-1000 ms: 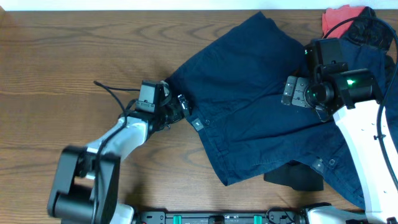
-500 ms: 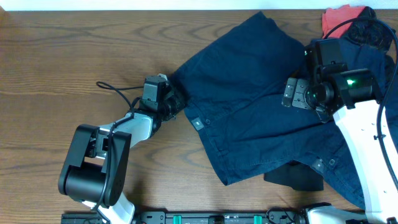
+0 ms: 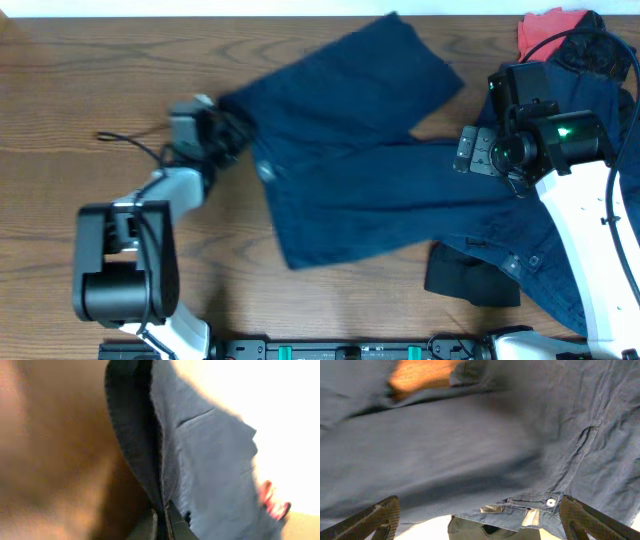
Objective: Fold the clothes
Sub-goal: 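Reach the left gripper to the shorts' left side and grasp the fabric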
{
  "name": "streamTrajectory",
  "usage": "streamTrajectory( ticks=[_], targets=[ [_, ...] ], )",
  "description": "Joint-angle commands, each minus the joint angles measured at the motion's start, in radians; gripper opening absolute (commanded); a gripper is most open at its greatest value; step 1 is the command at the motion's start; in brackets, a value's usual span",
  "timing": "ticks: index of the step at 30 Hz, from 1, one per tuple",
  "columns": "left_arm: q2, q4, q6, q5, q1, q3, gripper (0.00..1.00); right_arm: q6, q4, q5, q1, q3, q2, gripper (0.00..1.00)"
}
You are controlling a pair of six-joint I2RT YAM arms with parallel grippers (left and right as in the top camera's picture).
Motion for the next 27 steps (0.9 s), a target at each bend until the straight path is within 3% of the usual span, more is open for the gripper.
streamTrajectory(
  ticks=[1,3,4,6,8,10,13,15,16,21,27],
  targets=[
    [-0.013,-0.013,0.016,0.079,0.086,0.127,0.06,0.011,0.000,0.011,-0.010,0.008,-0.012,0.99],
    [-0.014,-0.063,0.019,0.103,0.126,0.190,0.07,0.011,0.002,0.011,-0.013,0.008,-0.012,0.99],
    [-0.016,-0.090,0.032,0.123,0.142,0.214,0.28,0.011,0.005,0.011,-0.017,0.008,-0.012,0.99],
    [-0.018,-0.145,0.055,0.183,0.168,0.248,0.98,0.011,0.011,0.011,-0.031,0.008,-0.012,0.99],
    [-0.026,-0.214,0.058,0.267,0.185,0.254,0.98,0.011,0.014,0.009,-0.054,0.008,-0.012,0.99],
    [-0.027,-0.315,0.061,0.383,0.184,0.254,0.98,-0.019,0.027,-0.011,-0.082,0.006,-0.011,0.83],
    [-0.027,-0.511,0.190,0.509,0.151,0.251,0.98,-0.062,0.063,-0.074,-0.127,-0.007,-0.010,0.44],
    [-0.027,-0.658,0.309,0.497,0.116,0.251,0.98,-0.069,0.088,-0.105,-0.157,-0.027,-0.010,0.09],
    [-0.027,-0.719,0.368,0.470,0.097,0.248,0.98,-0.068,0.104,-0.120,-0.174,-0.045,-0.010,0.01],
    [-0.027,-0.917,0.485,0.214,-0.014,0.243,0.98,-0.087,0.201,-0.189,-0.221,-0.167,-0.009,0.01],
    [-0.027,-1.014,0.492,0.028,-0.112,0.243,0.98,-0.174,0.404,-0.328,-0.228,-0.365,0.013,0.01]
  ],
)
